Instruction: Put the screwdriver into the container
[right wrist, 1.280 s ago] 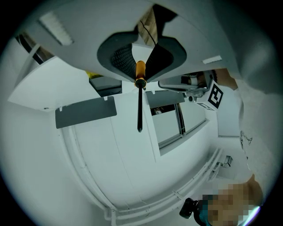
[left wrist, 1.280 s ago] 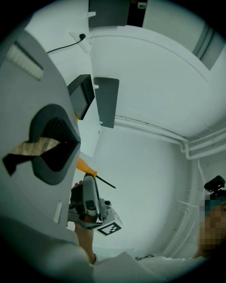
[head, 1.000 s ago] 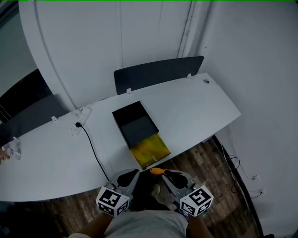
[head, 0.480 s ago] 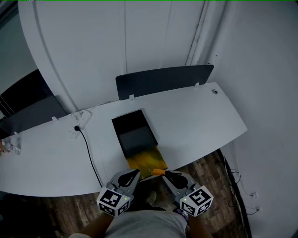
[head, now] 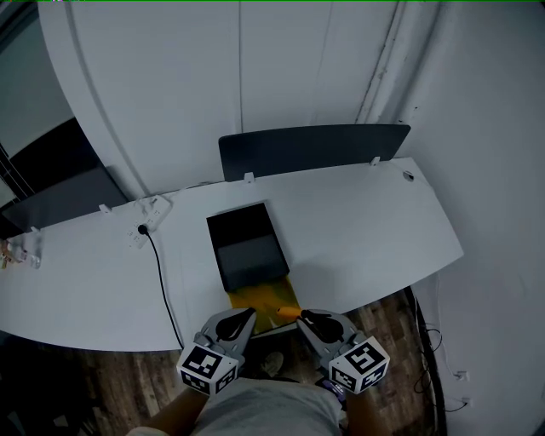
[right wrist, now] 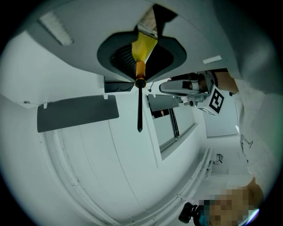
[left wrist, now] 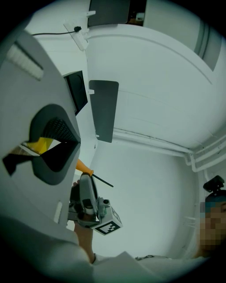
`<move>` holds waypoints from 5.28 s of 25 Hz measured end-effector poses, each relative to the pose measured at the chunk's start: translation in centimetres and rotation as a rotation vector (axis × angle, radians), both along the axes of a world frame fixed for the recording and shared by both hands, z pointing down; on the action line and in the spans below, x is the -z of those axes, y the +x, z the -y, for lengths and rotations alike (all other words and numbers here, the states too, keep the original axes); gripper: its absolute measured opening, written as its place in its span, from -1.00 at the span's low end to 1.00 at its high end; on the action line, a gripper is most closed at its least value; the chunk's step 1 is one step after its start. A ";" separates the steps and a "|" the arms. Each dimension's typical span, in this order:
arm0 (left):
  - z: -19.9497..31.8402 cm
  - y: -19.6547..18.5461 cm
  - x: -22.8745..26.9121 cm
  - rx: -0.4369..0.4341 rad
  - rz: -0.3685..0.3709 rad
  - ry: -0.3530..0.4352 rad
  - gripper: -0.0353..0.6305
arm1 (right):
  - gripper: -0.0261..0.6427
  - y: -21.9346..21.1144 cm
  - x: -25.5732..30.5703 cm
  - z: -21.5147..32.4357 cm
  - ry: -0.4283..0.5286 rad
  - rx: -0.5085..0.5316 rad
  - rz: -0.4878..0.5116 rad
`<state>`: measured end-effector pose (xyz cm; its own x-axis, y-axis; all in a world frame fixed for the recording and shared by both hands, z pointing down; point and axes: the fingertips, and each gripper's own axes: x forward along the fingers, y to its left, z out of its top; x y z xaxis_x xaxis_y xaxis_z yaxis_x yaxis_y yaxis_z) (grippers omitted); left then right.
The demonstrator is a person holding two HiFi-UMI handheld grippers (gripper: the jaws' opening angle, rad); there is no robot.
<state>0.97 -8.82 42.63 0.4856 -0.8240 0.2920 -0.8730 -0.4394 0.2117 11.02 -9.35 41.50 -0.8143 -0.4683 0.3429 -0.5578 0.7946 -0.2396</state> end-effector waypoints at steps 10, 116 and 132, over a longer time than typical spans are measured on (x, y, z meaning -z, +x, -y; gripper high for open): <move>1.2 -1.6 -0.9 0.021 0.003 -0.032 -0.89 | -0.68 -0.7 -3.4 1.7 -0.055 0.009 -0.077; 3.8 -7.0 -5.6 -0.045 0.015 -0.158 -0.89 | -0.88 -6.7 -10.4 5.6 -0.088 -0.026 -0.276; 3.1 -5.6 -1.0 -0.056 0.019 -0.070 -0.89 | -0.88 -6.5 -2.8 3.3 -0.026 -0.068 -0.089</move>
